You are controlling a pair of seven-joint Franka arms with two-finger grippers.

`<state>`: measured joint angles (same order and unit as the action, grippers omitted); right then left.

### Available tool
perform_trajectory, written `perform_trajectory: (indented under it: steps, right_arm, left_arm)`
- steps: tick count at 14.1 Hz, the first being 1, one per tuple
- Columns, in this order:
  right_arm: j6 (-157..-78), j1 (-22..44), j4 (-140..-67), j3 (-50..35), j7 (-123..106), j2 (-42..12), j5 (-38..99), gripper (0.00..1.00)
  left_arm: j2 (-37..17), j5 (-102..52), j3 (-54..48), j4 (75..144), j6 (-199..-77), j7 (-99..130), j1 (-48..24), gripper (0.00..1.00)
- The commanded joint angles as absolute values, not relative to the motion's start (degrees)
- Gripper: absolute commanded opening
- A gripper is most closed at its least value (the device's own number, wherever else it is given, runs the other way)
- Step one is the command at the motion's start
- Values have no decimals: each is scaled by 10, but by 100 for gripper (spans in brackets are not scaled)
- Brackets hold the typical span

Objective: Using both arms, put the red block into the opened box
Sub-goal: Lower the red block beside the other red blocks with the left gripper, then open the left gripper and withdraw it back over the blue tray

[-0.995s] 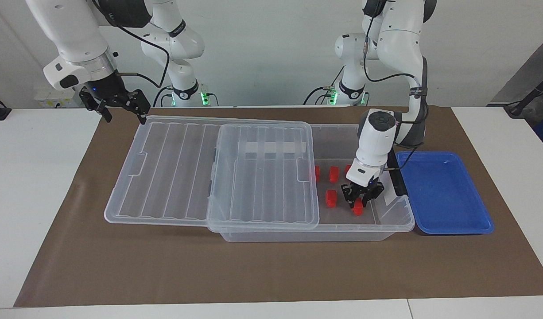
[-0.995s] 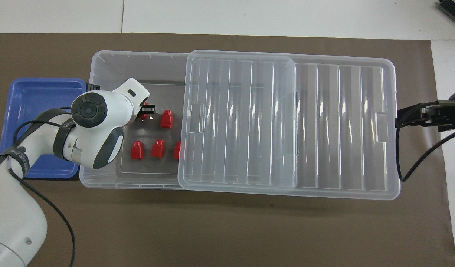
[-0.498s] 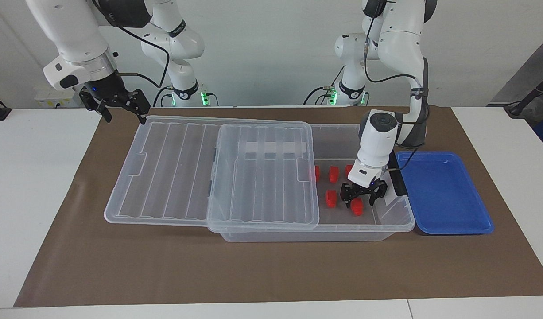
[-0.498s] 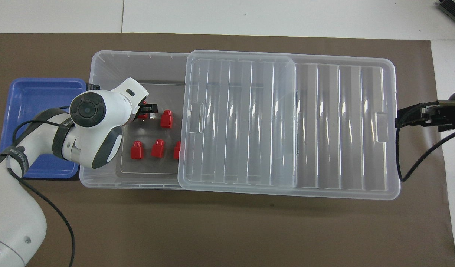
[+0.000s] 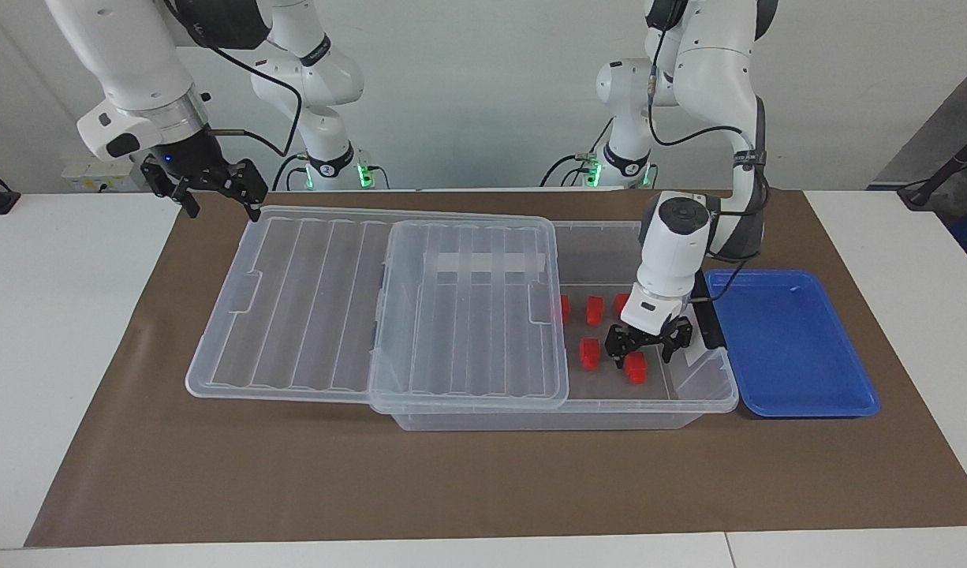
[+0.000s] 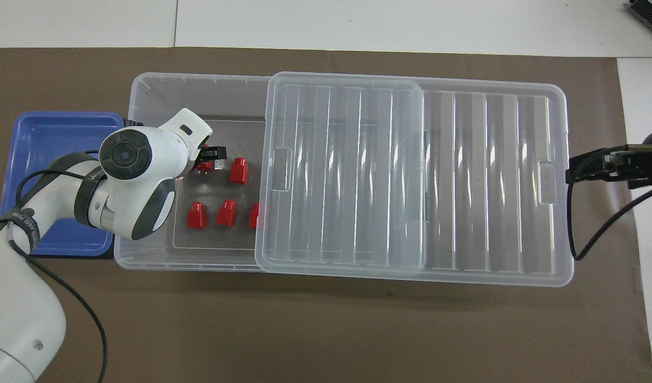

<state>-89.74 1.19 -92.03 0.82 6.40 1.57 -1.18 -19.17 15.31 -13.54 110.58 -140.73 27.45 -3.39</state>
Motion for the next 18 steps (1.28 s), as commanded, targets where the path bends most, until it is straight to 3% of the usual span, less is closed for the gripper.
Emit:
perform_trajectory:
  steps: [1,7,13,18]
  right_arm:
    - [-897,10,-920,7,76,16,-11,100]
    - [-897,10,-920,7,76,16,-11,100]
    - [-897,10,-920,7,76,16,-11,100]
    - [-897,11,-920,7,76,16,-11,100]
  left_arm:
    - [-167,164,-138,1103,-1370,292,-35,100]
    - [-100,108,-142,1072,-1248,301,-33,100]
    - [-87,89,-137,933,-1026,238,-29,100]
    - [-37,33,-52,922,-982,71,-21,100]
